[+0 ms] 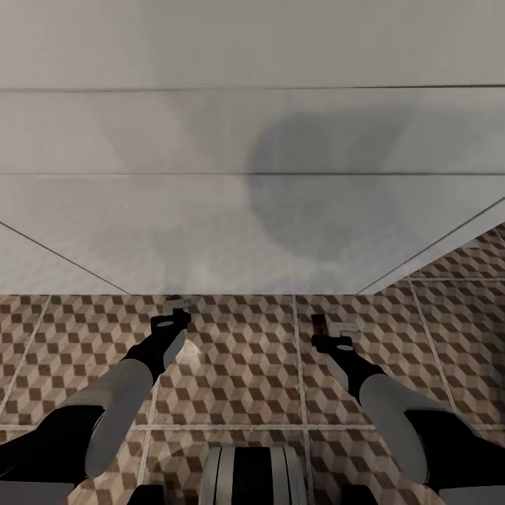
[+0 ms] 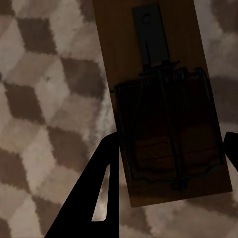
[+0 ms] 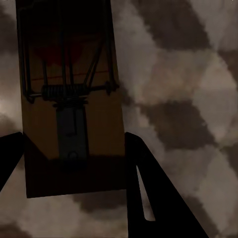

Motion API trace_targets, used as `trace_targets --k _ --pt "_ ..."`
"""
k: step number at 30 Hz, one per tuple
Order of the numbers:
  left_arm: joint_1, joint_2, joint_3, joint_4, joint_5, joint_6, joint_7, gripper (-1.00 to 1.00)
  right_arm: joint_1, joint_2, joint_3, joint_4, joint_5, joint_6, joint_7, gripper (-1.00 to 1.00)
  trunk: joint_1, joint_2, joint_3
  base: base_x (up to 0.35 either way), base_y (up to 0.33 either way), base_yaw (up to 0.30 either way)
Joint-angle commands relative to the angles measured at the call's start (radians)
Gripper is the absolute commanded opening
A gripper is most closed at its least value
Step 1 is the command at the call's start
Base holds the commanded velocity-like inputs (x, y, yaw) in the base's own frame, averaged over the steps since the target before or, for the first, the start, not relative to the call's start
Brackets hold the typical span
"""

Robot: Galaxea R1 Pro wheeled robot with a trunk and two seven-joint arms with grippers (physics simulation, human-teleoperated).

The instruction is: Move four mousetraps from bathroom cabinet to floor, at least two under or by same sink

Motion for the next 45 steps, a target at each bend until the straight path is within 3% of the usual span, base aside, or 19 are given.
trace_targets --k 1,15,16,24,45 --pt "0.000 0.000 0.001 -0.002 0.004 0.005 0.003 -1.00 0.000 0.000 -0.003 0.000 -0.001 -0.001 -0.003 -1.00 0.000 0.000 -0.001 0.000 0.000 0.000" --pt "0.000 0.000 0.001 -0.001 0.003 0.005 0.001 -1.00 0.000 -0.005 -0.002 0.013 -0.003 -0.063 0.019 -1.00 0.000 0.000 -0.001 0.000 0.000 0.000" --pt "0.000 0.000 0.001 -0.001 0.003 0.005 0.001 -1.00 0.000 -0.005 -0.002 0.014 -0.003 -0.098 0.030 -1.00 0.000 0.000 -0.001 0.000 0.000 0.000" --pt "0.000 0.000 0.001 -0.001 0.003 0.005 0.001 -1.00 0.000 -0.013 -0.001 0.018 -0.001 -0.107 0.088 -1.00 0.000 0.000 -0.001 0.000 0.000 0.000" --pt "0.000 0.001 -0.001 0.003 0.002 0.004 -0.006 -1.00 0.000 -0.007 -0.001 0.018 0.000 -0.133 0.095 -1.00 0.000 0.000 -0.001 0.000 0.000 0.000"
